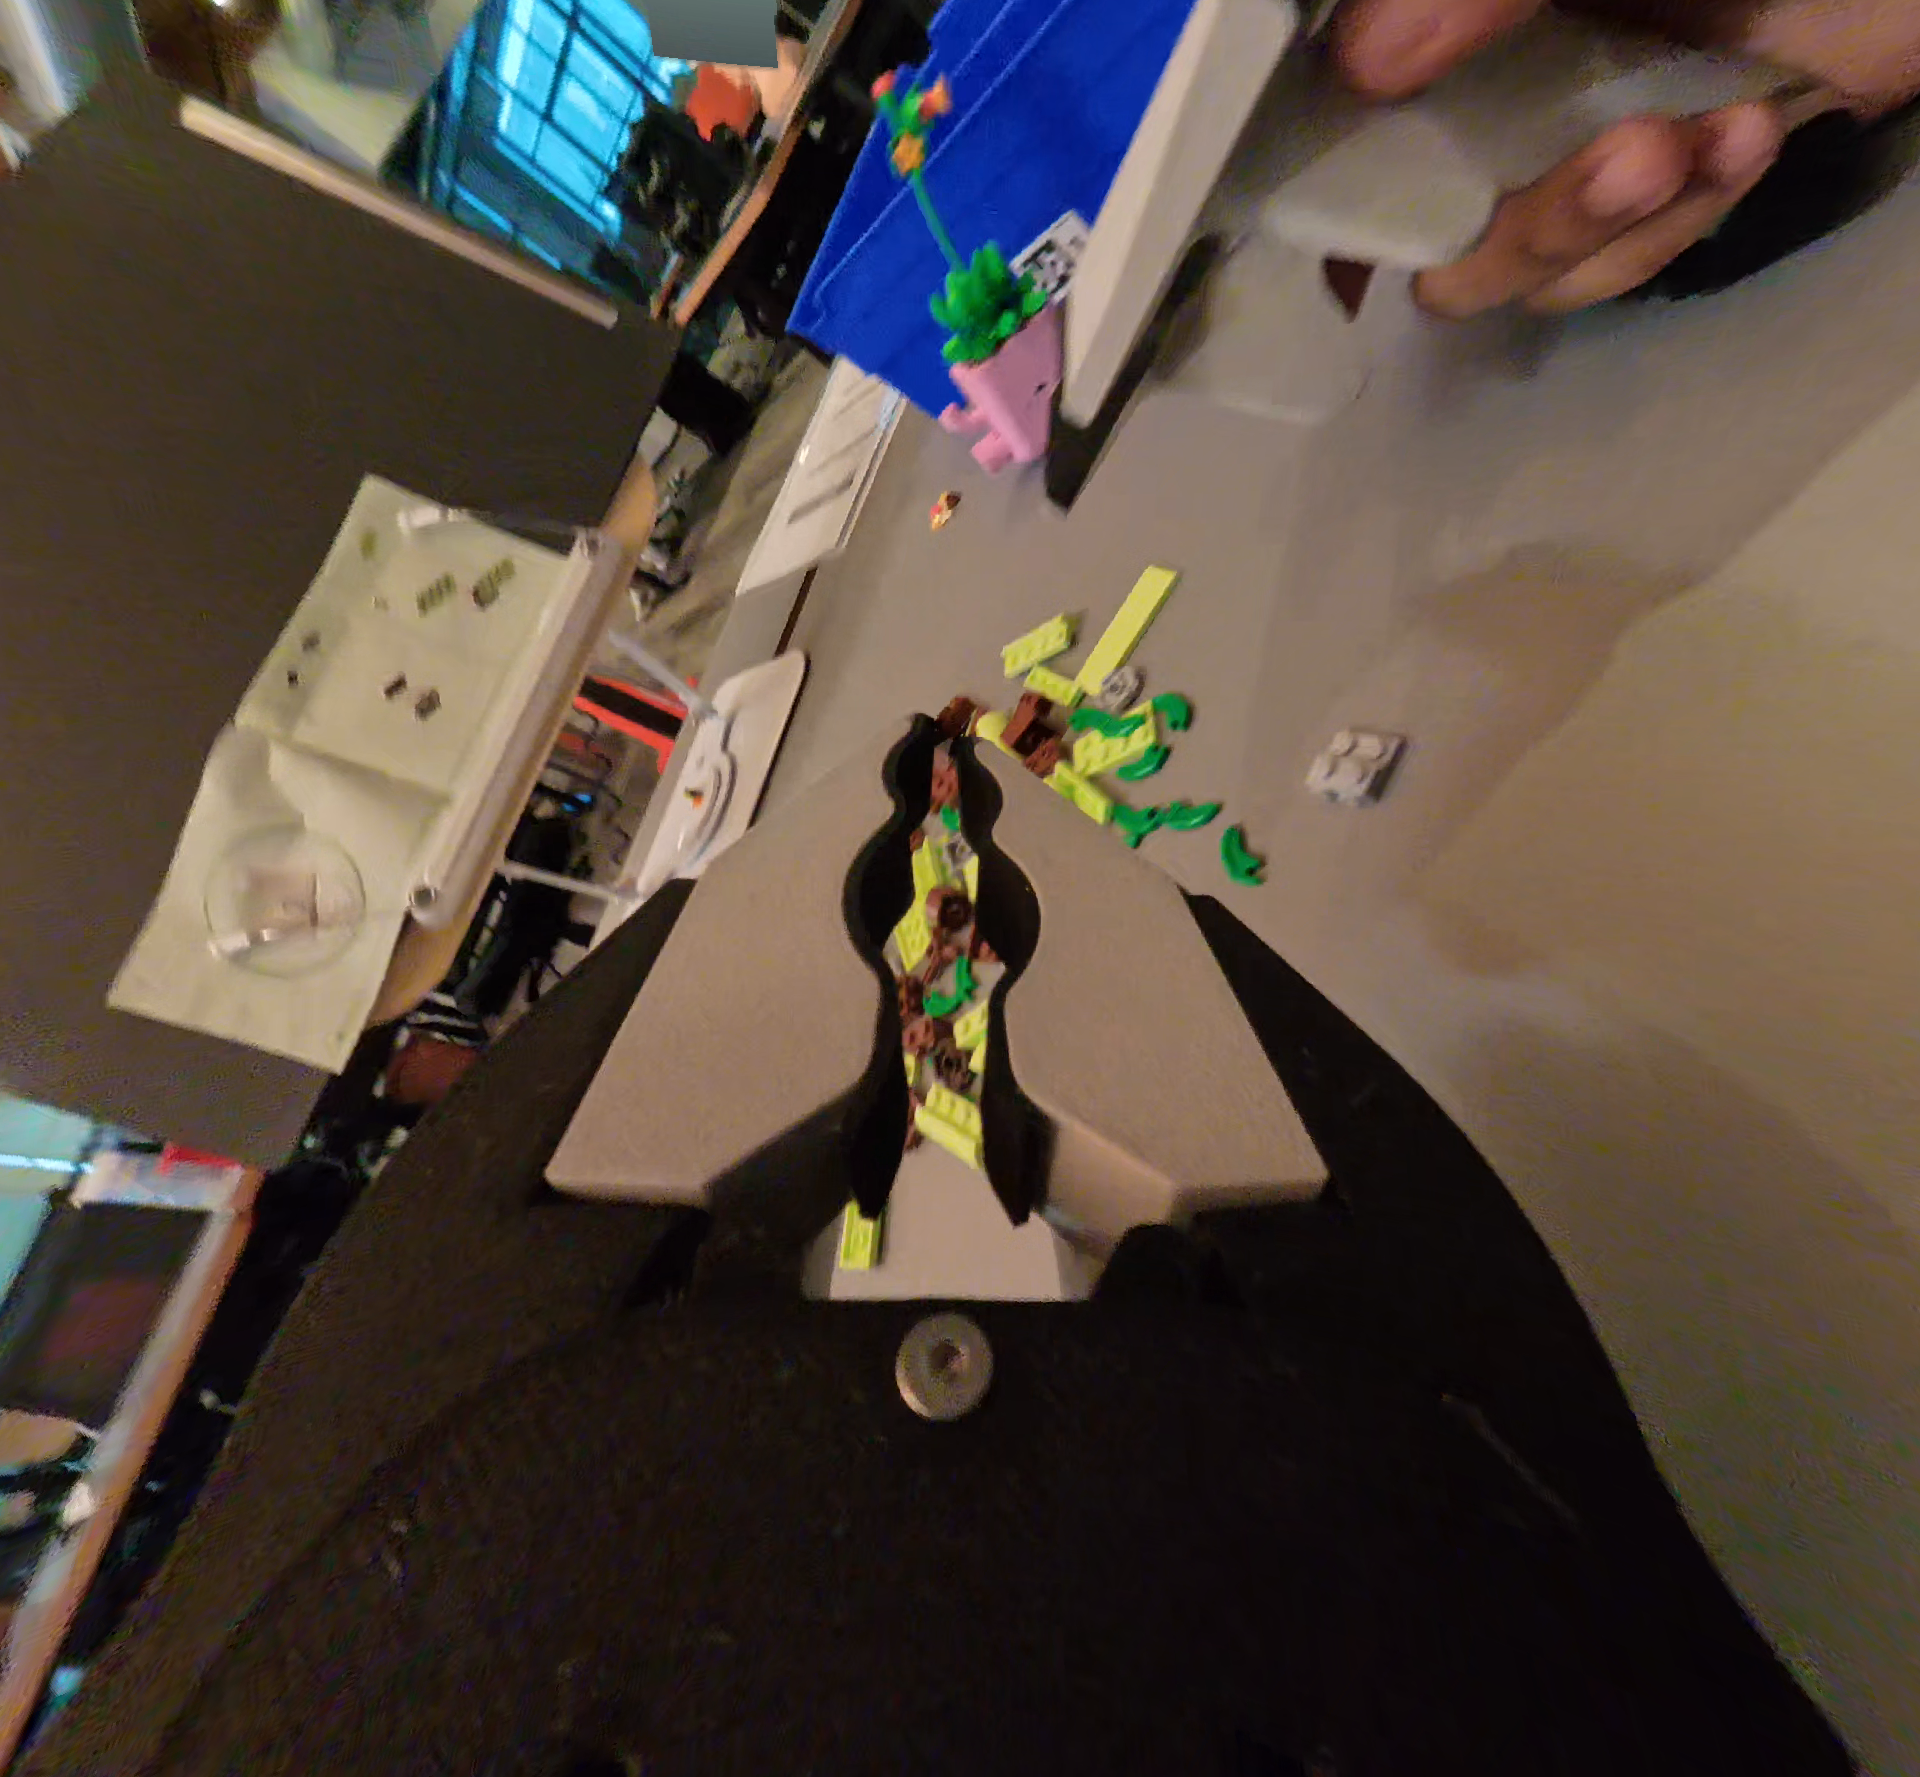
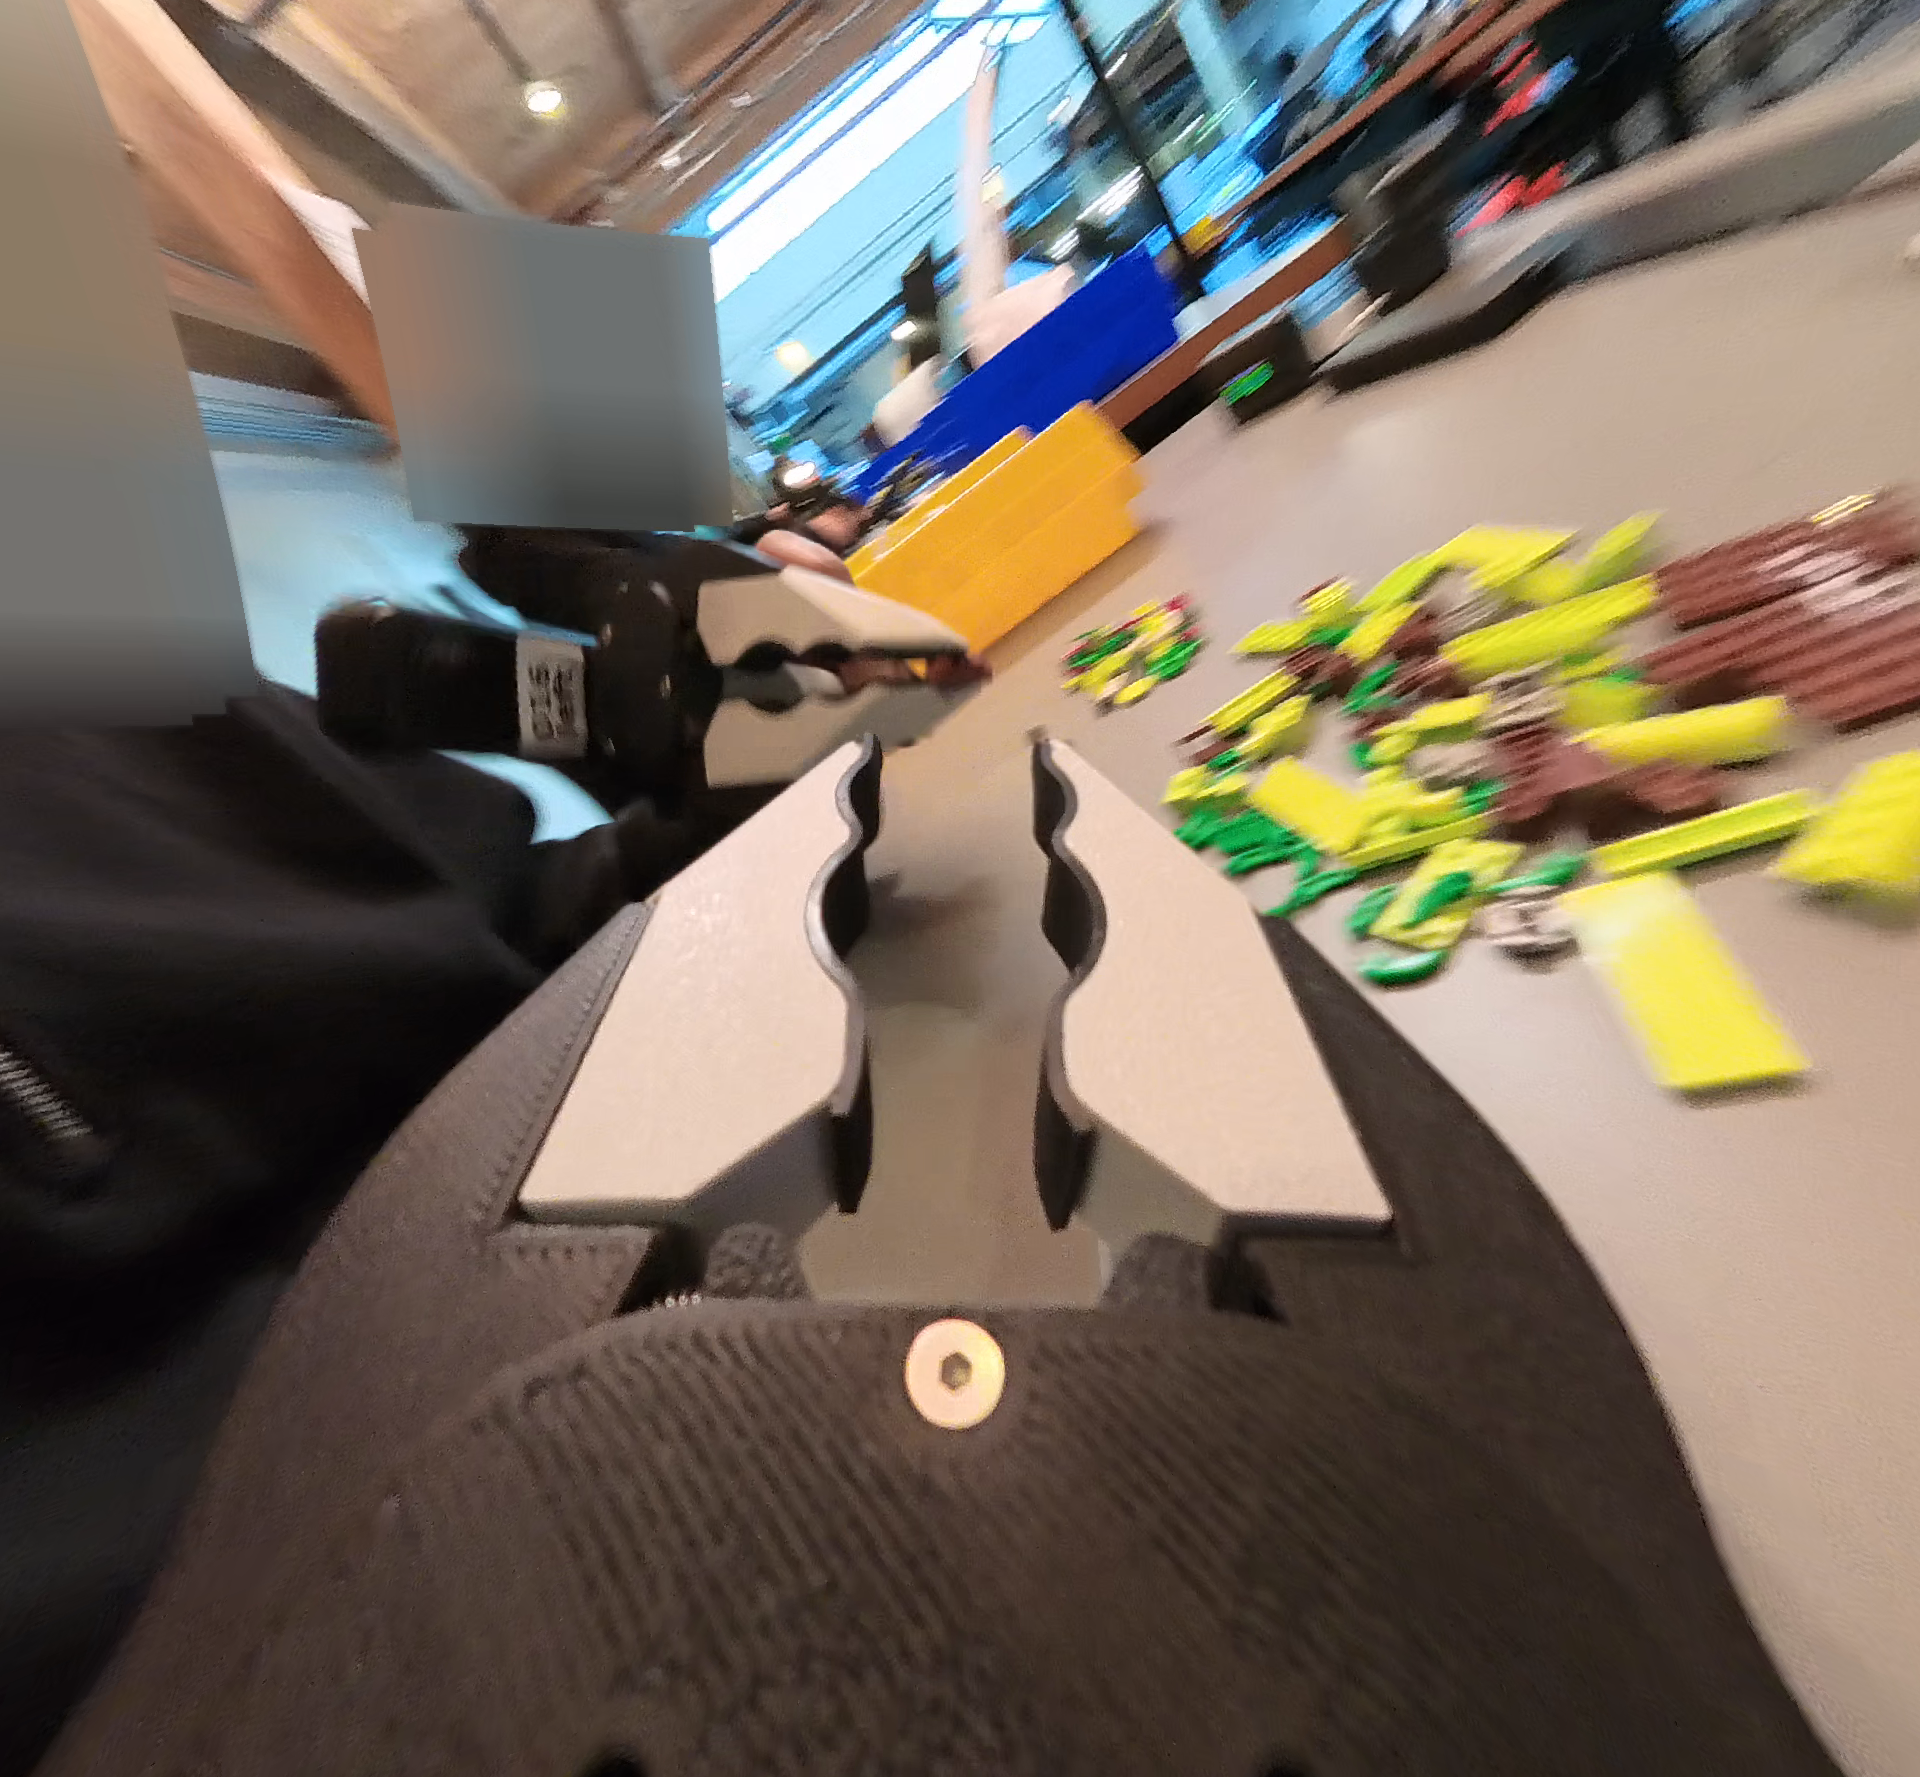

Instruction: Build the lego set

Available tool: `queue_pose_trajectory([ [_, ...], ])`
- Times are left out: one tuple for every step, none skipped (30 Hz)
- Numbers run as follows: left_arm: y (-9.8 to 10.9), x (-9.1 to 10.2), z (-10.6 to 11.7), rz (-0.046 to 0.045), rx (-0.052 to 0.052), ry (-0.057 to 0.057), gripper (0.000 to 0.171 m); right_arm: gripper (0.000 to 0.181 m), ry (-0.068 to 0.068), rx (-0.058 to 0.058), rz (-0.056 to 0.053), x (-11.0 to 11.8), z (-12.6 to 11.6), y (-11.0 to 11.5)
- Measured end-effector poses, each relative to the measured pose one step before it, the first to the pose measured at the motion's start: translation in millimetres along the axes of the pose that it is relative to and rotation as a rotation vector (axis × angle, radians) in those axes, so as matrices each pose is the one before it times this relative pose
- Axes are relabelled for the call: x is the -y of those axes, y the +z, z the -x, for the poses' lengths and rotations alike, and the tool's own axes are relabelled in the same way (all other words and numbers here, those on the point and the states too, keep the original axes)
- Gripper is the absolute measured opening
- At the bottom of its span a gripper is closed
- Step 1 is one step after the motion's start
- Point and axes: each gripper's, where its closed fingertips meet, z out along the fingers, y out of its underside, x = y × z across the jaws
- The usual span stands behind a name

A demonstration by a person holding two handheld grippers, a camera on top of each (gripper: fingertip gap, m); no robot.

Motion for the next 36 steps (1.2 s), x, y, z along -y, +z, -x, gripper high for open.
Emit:
queue_pose_trajectory([
  [1.29,5.91,-6.48,-0.00953,-0.0059,0.0221,0.001,0.027,0.0136,0.0195,0.0118,-2.67,2.66,1.68],
  [1.11,4.67,-6.72,-0.00908,-0.0174,0.0074,0.001,0.027,0.004,0.0159,0.0112,-2.38,2.86,1.82],
  [0.85,4.01,-6.26,-0.01187,-0.023,-0.006,0.002,0.028,-0.0017,0.0104,0.0098,-2.14,2.47,1.83],
  [0.41,3.36,-4.14,-0.01331,-0.0173,-0.0107,0.001,0.029,-0.005,0.0123,0.0099,-2.13,2.98,1.91],
  [-0.05,2.53,-2.22,-0.01004,-0.0098,-0.0084,0.001,0.029,-0.004,0.0117,0.0111,-2.15,2.75,2.03],
  [-0.72,2.45,-0.71,-0.01013,-0.0048,-0.0076,0.001,0.029,-0.0013,0.0108,0.0103,-2.11,2.45,2.0],
  [-0.95,2.56,-0.2,-0.00973,-0.0035,-0.0098,0.001,0.029,0.0008,0.0128,0.0089,-1.93,2.58,1.99],
  [-0.76,2.61,-0.65,-0.00951,-0.0056,-0.0121,0.001,0.029,0.0043,0.014,0.0086,-2.02,2.5,1.95],
  [-0.66,2.71,-0.92,-0.0099,-0.0042,-0.0104,0.001,0.029,0.0097,0.0146,0.0067,-1.76,1.97,1.83],
  [-0.33,2.06,-1.21,-0.00504,-0.0017,-0.0041,0.002,0.028,0.0115,0.0104,0.0058,-1.45,1.13,1.53],
  [-0.07,1.61,-1.72,-0.00211,-0.0016,0.0042,0.002,0.027,0.0078,0.0061,0.0057,-1.24,0.58,1.1],
  [0.1,1.17,-2.02,-0.00056,-0.0011,0.0105,0.002,0.026,0.0019,0.0043,0.0039,-0.75,0.71,0.6],
  [0.13,0.91,-1.5,0.00071,0.0013,0.0108,0.002,0.022,-0.0019,0.0029,0.0011,-0.29,0.59,0.07],
  [-0.04,1.01,-0.98,-0.00154,0.0033,0.0066,0.002,0.016,-0.0018,-0.0037,-0.0008,0.08,-0.25,-0.14],
  [-0.41,1.16,0.22,-0.00488,0.0059,0.0015,0.002,0.013,-0.0032,-0.0012,-0.0017,0.21,0.2,-0.18],
  [-0.49,0.76,0.01,-0.00425,0.0,-0.0018,0.002,0.013,-0.0052,0.0011,-0.0002,0.02,0.82,-0.11],
  [-0.55,0.13,0.26,-0.00285,-0.0005,-0.0051,0.002,0.013,-0.0064,-0.0012,0.0013,-0.24,0.44,0.23],
  [-0.26,-0.53,1.55,-0.00224,0.0093,-0.0074,0.004,0.013,-0.0053,-0.003,0.0009,-0.15,0.25,0.03],
  [-0.22,-1.02,4.72,-0.00348,0.0296,-0.0096,0.012,0.013,-0.0044,-0.0011,-0.0013,0.35,0.21,-0.28],
  [-0.56,-1.7,7.23,-0.00165,0.0422,-0.0119,0.027,0.013,-0.0069,-0.0053,-0.007,1.3,-0.51,-1.4],
  [-0.79,-2.21,7.27,-0.00033,0.0359,-0.0156,0.038,0.013,-0.0112,-0.0165,-0.0123,2.55,-2.09,-2.68],
  [-1.02,-2.85,5.32,0.0023,0.0153,-0.0212,0.041,0.013,-0.0138,-0.024,-0.0149,3.43,-3.42,-4.14],
  [-0.56,-3.55,2.79,0.00677,-0.0082,-0.0331,0.044,0.013,-0.0137,-0.0281,-0.0141,3.68,-4.34,-5.47],
  [0.48,-5.22,0.03,0.01699,-0.0308,-0.0458,0.045,0.013,-0.0161,-0.0367,-0.0072,3.08,-5.59,-5.78],
  [1.6,-6.78,-1.88,0.02502,-0.0446,-0.0571,0.046,0.013,-0.0232,-0.0437,0.0037,1.96,-6.3,-5.42],
  [2.66,-8.18,-4.58,0.03069,-0.0607,-0.0662,0.048,0.014,-0.0318,-0.0459,0.019,-0.23,-5.94,-4.46],
  [3.51,-8.68,-6.19,0.03105,-0.0693,-0.0705,0.05,0.014,-0.0382,-0.0485,0.0336,-2.71,-5.7,-3.02],
  [4.02,-7.92,-6.75,0.0255,-0.0697,-0.0666,0.051,0.013,-0.0417,-0.0436,0.0418,-4.38,-4.52,-1.51],
  [3.84,-6.48,-5.1,0.0168,-0.0551,-0.0549,0.052,0.013,-0.0419,-0.0365,0.045,-5.46,-3.1,-0.08],
  [3.36,-4.82,-2.87,0.00733,-0.0353,-0.0396,0.052,0.013,-0.0398,-0.0311,0.0479,-6.22,-2.1,1.25],
  [2.73,-3.7,-1.6,0.00559,-0.0233,-0.0281,0.052,0.013,-0.0388,-0.0304,0.0534,-7.22,-1.89,2.3],
  [2.23,-2.77,-1.42,0.00527,-0.0193,-0.0204,0.052,0.013,-0.0392,-0.0289,0.0572,-8.01,-1.41,3.34],
  [1.91,-2.05,-1.63,0.00565,-0.0179,-0.0149,0.052,0.013,-0.0375,-0.0244,0.0559,-7.85,-0.58,4.13],
  [0.99,-1.29,-0.77,0.01247,-0.009,-0.004,0.052,0.013,-0.0331,-0.0174,0.0514,-6.95,0.72,4.7],
  [0.49,-0.53,-0.46,0.00408,-0.002,0.003,0.052,0.013,-0.0288,-0.0096,0.046,-6.02,1.64,4.93],
  [0.14,-0.05,-0.52,0.00122,-0.0012,0.0046,0.051,0.013,-0.0238,-0.0113,0.0409,-5.13,1.11,4.42],
])
